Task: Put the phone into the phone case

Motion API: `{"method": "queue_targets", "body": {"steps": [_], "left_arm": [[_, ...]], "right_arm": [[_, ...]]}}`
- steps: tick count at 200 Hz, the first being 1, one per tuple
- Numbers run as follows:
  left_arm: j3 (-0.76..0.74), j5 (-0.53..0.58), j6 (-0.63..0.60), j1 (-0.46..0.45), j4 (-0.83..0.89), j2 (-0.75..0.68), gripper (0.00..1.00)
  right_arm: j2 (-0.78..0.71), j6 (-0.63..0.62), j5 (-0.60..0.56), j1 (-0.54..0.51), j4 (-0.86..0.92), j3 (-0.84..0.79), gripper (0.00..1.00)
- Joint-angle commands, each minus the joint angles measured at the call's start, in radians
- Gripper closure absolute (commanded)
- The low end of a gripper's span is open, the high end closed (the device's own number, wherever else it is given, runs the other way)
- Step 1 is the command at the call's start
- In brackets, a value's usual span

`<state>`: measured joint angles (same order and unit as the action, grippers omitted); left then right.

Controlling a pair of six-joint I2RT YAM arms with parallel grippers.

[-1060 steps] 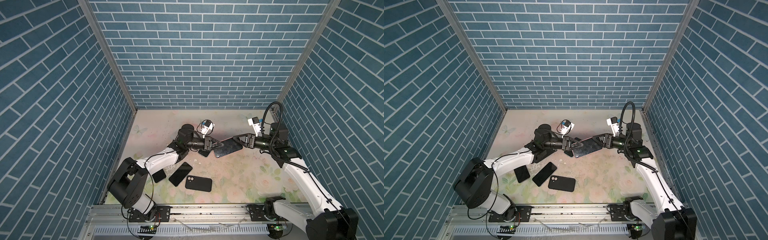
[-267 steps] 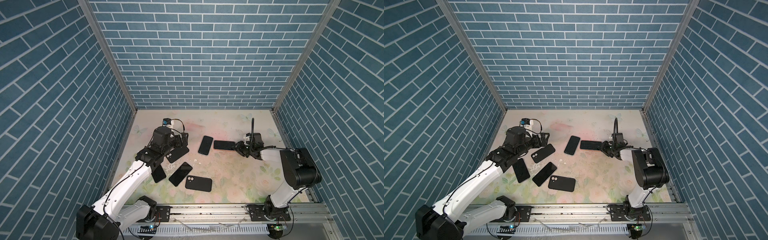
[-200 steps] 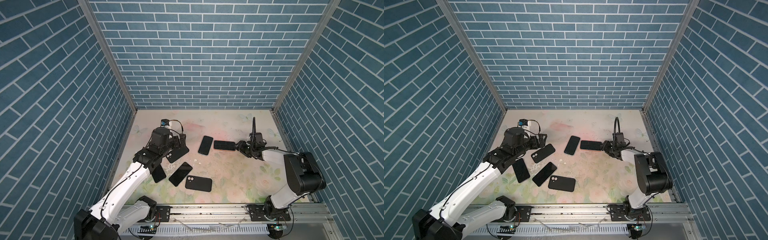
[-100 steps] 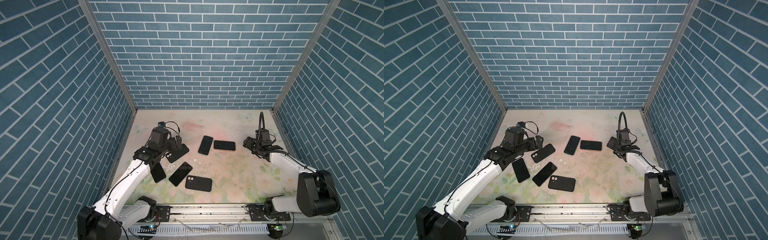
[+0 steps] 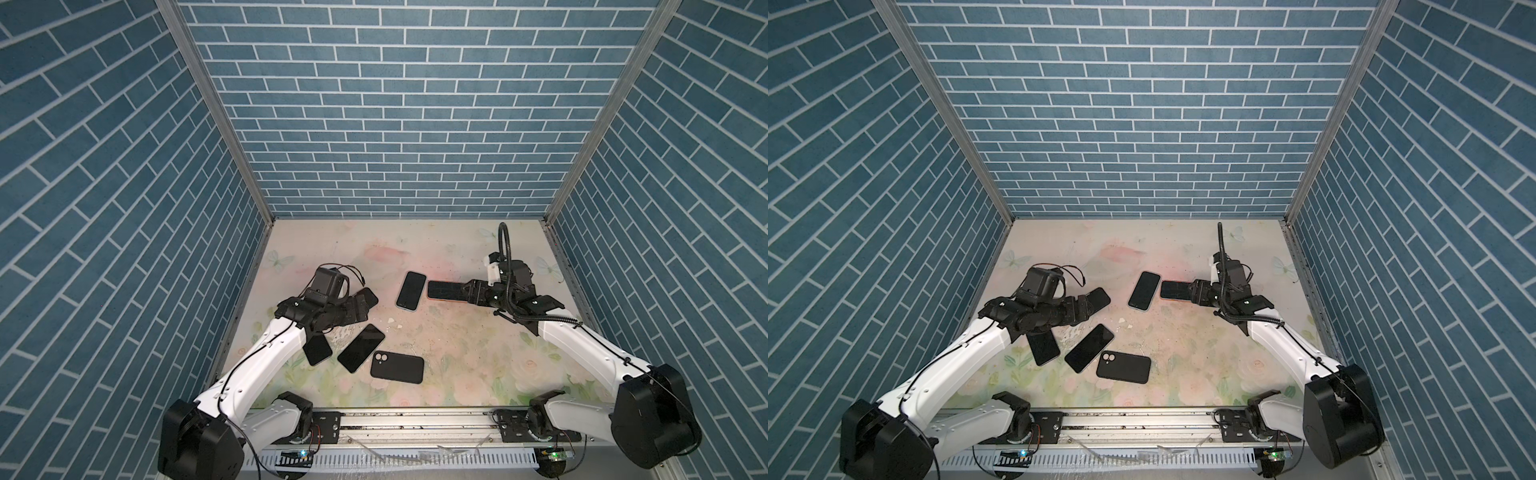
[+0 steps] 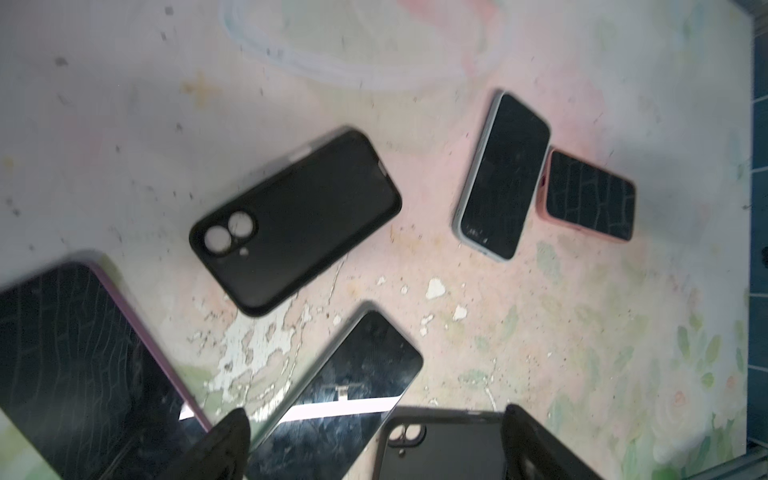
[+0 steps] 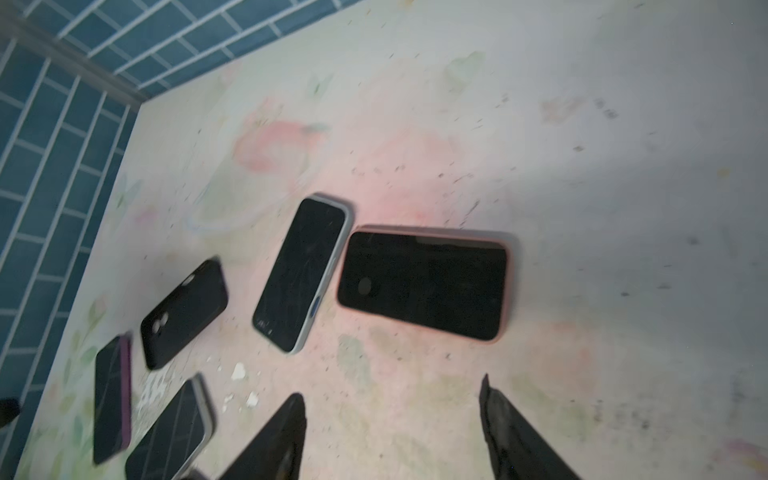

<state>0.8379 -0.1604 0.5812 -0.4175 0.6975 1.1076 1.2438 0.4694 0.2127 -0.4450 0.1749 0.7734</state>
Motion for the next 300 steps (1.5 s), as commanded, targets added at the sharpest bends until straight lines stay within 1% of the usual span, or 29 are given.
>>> {"method": "queue_targets", "body": {"steps": [1, 15, 37, 54, 67, 91, 133, 158, 227, 271, 300], "left_arm": [[-0.034, -0.021, 0.078, -0.024, 0.167, -0.007, 0.04], [-0.069, -0.053, 0.13, -0.025, 0.19, -0.035, 0.03], [-0.123, -0.092, 0.21, -0.025, 0.233, -0.118, 0.01], [-0.137, -0.112, 0.261, -0.024, 0.285, -0.169, 0.0], [-0.181, -0.141, 0.292, -0.024, 0.306, -0.196, 0.0], [-0.242, -0.201, 0.345, -0.024, 0.292, -0.238, 0.0], [-0.31, -0.262, 0.401, -0.023, 0.225, -0.26, 0.0], [-0.334, -0.257, 0.414, -0.019, 0.224, -0.26, 0.0], [-0.417, -0.249, 0.507, -0.012, 0.21, -0.322, 0.0], [-0.443, -0.279, 0.514, -0.003, 0.153, -0.291, 0.0], [-0.445, -0.294, 0.508, -0.001, 0.125, -0.259, 0.01]], "right_arm": [[0.054, -0.066, 0.116, -0.06, 0.058, 0.055, 0.32], [0.105, -0.066, 0.162, -0.103, 0.053, 0.082, 0.32], [0.202, -0.059, 0.217, -0.171, 0.042, 0.144, 0.33], [0.266, -0.041, 0.275, -0.215, 0.008, 0.185, 0.33], [0.316, -0.028, 0.321, -0.242, -0.014, 0.216, 0.33], [0.407, -0.029, 0.372, -0.283, -0.002, 0.274, 0.33], [0.509, -0.029, 0.402, -0.322, 0.017, 0.323, 0.33], [0.541, -0.03, 0.405, -0.336, 0.023, 0.335, 0.33], [0.625, -0.009, 0.425, -0.36, 0.037, 0.392, 0.33], [0.682, -0.005, 0.449, -0.38, 0.029, 0.424, 0.33], [0.711, 0.008, 0.486, -0.39, -0.001, 0.44, 0.33]]}}
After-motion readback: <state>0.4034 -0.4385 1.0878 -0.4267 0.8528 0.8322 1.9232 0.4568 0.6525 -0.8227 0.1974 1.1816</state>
